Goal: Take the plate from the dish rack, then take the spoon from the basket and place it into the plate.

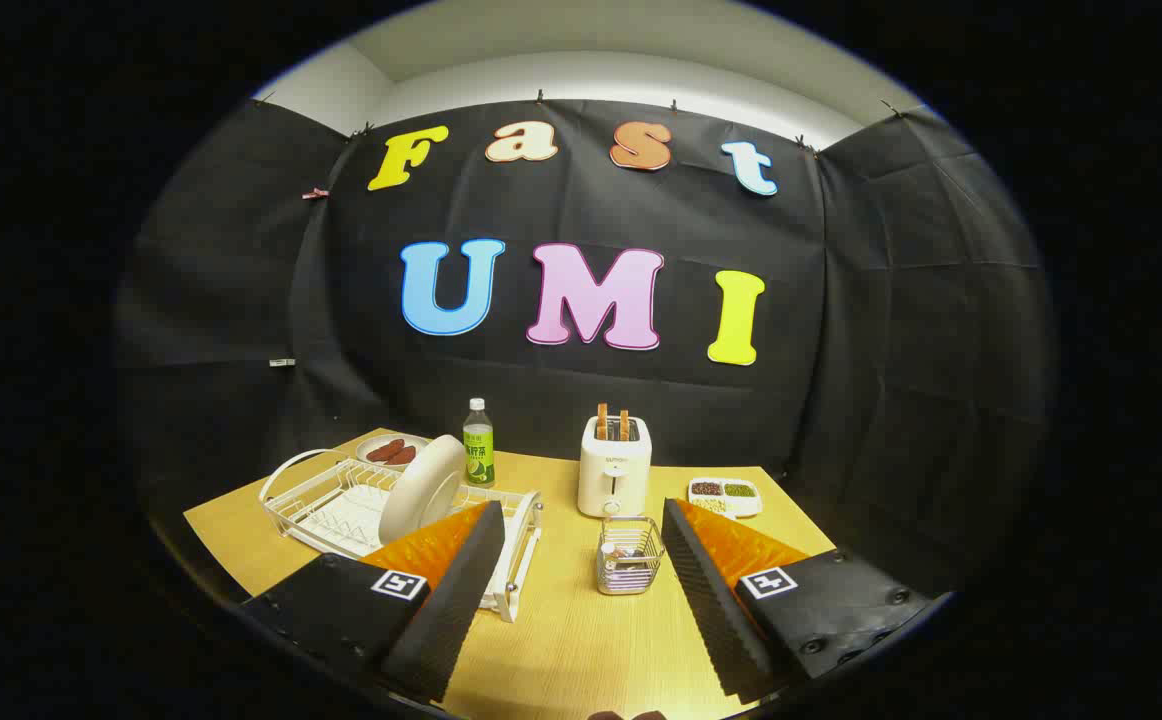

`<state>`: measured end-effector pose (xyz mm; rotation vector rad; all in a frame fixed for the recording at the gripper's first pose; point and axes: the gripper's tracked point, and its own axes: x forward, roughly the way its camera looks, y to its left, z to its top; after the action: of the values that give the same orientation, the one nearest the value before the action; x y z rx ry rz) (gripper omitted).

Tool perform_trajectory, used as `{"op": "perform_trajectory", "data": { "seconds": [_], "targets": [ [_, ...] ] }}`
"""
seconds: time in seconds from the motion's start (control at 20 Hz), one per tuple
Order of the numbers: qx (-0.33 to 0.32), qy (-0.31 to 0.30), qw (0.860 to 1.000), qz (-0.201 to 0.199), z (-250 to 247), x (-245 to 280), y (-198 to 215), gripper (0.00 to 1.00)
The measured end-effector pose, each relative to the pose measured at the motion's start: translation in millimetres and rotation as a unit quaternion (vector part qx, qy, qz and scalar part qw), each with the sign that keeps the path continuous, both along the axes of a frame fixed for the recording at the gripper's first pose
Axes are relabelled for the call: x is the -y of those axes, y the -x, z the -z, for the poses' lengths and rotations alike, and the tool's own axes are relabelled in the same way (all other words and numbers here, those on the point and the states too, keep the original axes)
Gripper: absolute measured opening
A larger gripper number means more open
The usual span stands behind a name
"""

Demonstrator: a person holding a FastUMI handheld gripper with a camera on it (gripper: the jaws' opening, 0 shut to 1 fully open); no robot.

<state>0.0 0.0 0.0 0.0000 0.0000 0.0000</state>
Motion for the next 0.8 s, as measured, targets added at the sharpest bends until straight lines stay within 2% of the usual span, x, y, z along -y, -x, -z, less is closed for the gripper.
{"op": "perform_trajectory", "data": {
  "seconds": [0.3, 0.8],
  "targets": [
    [-0.004, 0.010, 1.000, -0.011, 3, -11, -3, 0.98],
    [-0.009, 0.008, 1.000, -0.002, 3, -12, -14, 0.98]
  ]
}}
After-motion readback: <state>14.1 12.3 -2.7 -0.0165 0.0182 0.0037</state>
